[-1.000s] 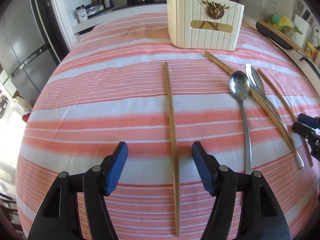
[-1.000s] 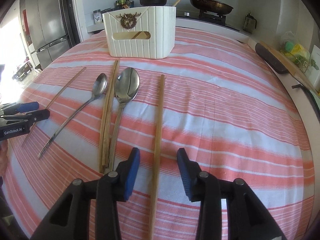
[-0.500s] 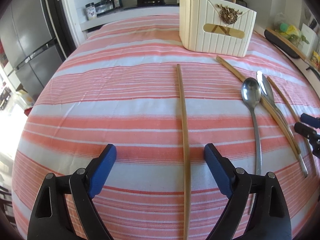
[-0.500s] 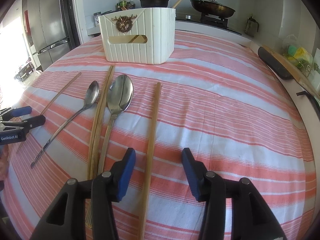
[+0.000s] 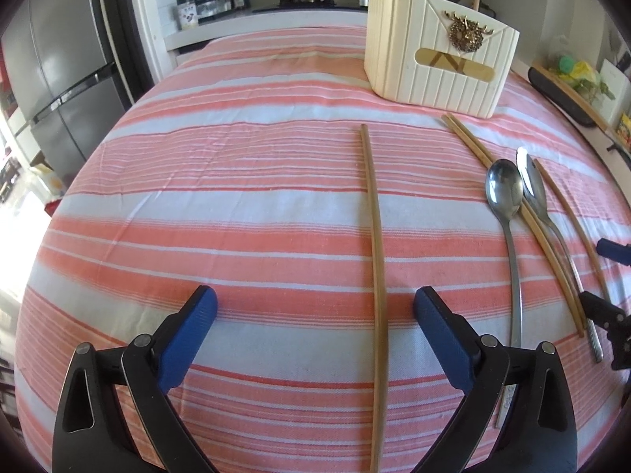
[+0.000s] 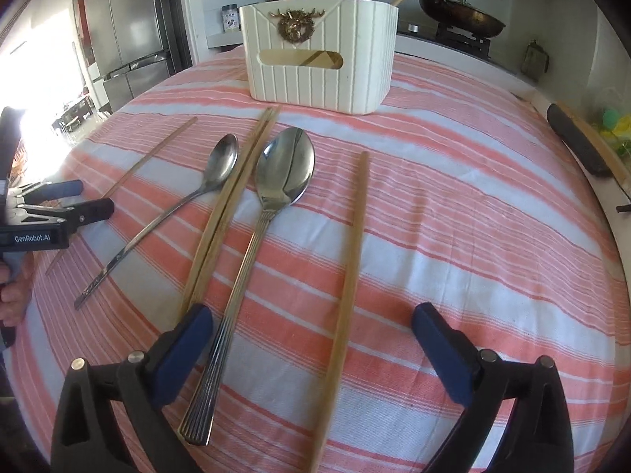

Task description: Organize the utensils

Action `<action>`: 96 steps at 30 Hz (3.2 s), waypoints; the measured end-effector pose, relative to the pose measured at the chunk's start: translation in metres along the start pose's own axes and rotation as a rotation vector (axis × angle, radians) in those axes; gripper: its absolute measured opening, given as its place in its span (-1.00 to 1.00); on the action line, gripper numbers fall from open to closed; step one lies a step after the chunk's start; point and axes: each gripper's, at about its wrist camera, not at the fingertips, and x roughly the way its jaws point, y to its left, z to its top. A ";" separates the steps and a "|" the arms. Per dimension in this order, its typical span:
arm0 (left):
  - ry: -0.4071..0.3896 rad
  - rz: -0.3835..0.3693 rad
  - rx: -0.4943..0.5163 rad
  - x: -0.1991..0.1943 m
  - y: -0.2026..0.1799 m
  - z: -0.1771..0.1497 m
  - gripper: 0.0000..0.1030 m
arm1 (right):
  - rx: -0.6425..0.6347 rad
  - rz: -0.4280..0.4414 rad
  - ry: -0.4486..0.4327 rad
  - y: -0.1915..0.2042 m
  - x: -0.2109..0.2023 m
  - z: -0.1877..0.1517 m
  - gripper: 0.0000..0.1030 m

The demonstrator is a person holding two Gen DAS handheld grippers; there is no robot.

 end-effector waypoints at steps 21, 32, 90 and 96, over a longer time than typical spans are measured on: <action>0.006 0.012 -0.008 0.001 0.001 0.001 0.99 | -0.012 -0.014 0.003 0.002 0.000 -0.001 1.00; 0.004 0.008 -0.013 0.002 0.003 0.000 0.99 | -0.012 -0.014 0.003 0.002 0.000 -0.001 1.00; 0.061 -0.200 0.193 0.018 -0.033 0.117 -0.92 | 0.141 -0.039 0.078 -0.029 0.029 0.131 -0.86; -0.137 -0.275 0.172 -0.080 -0.020 0.122 -0.92 | 0.115 -0.008 -0.124 -0.017 -0.068 0.137 -0.86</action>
